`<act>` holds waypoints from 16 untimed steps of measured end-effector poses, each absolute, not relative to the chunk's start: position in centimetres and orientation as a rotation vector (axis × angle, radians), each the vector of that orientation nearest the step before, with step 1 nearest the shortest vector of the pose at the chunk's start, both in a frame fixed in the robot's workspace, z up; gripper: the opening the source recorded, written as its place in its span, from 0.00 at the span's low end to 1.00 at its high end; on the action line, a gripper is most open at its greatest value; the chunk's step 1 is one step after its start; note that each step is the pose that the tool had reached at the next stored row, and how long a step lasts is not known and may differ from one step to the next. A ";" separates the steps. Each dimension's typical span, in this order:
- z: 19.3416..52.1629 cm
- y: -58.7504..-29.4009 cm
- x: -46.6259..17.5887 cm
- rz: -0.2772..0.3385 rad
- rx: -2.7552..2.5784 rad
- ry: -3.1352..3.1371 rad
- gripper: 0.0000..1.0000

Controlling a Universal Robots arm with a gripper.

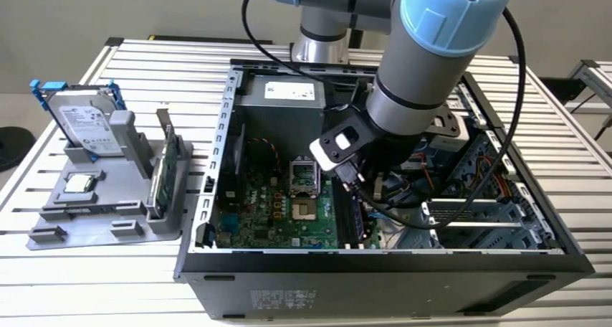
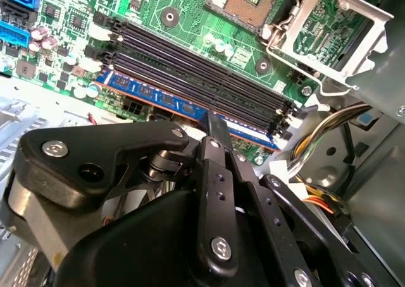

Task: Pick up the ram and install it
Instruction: 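Press down the ram until it locks into place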

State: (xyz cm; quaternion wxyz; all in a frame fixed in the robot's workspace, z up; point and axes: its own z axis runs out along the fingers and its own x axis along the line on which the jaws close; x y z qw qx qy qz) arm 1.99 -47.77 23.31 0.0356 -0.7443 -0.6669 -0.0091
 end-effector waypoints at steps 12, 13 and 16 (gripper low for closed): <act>22.4 -47.8 2.0 -0.027 -2.287 -2.049 0.00; 22.4 -47.8 2.0 -0.027 -2.286 -2.049 0.00; 22.3 -47.8 2.0 -0.027 -2.287 -2.049 0.00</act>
